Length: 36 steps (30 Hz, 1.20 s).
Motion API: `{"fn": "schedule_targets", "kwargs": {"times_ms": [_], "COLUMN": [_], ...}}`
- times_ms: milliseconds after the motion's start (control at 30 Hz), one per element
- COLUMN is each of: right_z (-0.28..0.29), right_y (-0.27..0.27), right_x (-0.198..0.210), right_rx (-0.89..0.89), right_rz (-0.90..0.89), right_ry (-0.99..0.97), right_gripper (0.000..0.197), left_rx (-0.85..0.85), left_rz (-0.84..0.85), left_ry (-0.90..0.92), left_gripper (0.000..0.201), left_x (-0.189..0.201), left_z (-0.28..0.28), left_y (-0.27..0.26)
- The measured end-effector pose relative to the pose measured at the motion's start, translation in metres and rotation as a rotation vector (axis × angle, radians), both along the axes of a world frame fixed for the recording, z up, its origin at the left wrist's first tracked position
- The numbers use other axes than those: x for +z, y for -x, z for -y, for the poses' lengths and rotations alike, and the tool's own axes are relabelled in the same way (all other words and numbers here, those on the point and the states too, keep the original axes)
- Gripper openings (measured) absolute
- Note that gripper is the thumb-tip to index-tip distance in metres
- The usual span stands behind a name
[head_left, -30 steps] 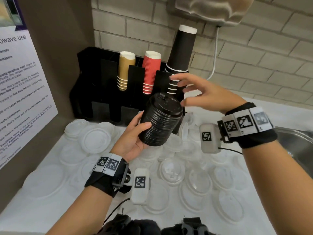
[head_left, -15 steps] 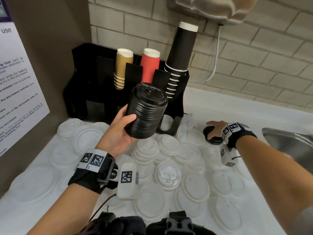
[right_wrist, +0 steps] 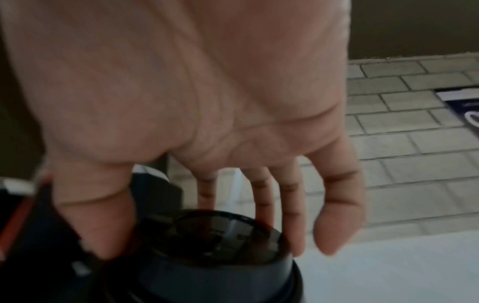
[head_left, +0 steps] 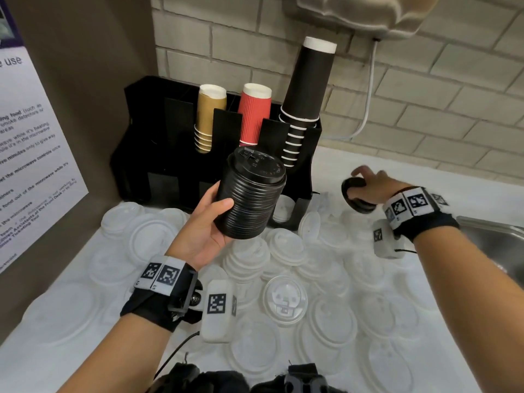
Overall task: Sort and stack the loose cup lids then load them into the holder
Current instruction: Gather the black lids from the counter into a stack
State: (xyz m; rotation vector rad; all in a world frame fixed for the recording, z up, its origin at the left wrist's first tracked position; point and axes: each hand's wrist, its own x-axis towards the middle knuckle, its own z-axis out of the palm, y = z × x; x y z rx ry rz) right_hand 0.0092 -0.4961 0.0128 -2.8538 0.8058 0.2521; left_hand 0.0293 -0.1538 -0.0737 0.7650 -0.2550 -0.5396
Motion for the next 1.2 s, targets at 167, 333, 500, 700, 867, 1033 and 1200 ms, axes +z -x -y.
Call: {"fn": "schedule_targets", "kwargs": {"times_ms": [167, 333, 500, 700, 867, 1033, 1200], "right_z": [-0.066, -0.116, -0.14, -0.154, -0.157, -0.158, -0.153], "right_y": [0.018, 0.032, 0.029, 0.022, 0.014, 0.011, 0.012], "right_x": [0.065, 0.097, 0.1, 0.098, 0.101, 0.099, 0.098], "right_rx": [0.413, 0.742, 0.855, 0.935, 0.97, 0.964, 0.931], "right_rz": [0.324, 0.341, 0.312, 0.317, 0.247, 0.209, 0.225], "right_ry": [-0.442, -0.529, -0.477, -0.419, -0.381, -0.36, -0.392], "right_gripper": [0.046, 0.057, 0.057, 0.053, 0.053, 0.055, 0.056], "left_rx": [-0.002, 0.0, -0.006, -0.029, -0.047, -0.057, -0.056], "left_rz": [-0.032, -0.028, -0.012, 0.002, 0.018, 0.01, -0.002], "left_ry": [-0.005, 0.01, 0.016, -0.019, -0.048, -0.012, -0.014], "left_gripper": [0.078, 0.065, 0.062, 0.064, 0.074, 0.078, 0.083], "left_x": [-0.001, -0.001, 0.002, 0.003, 0.003, 0.003, 0.002], "left_z": [0.003, 0.003, 0.004, 0.005, 0.006, 0.005, 0.007], "left_y": [0.004, 0.006, 0.006, 0.006, 0.007, 0.004, 0.001]}}
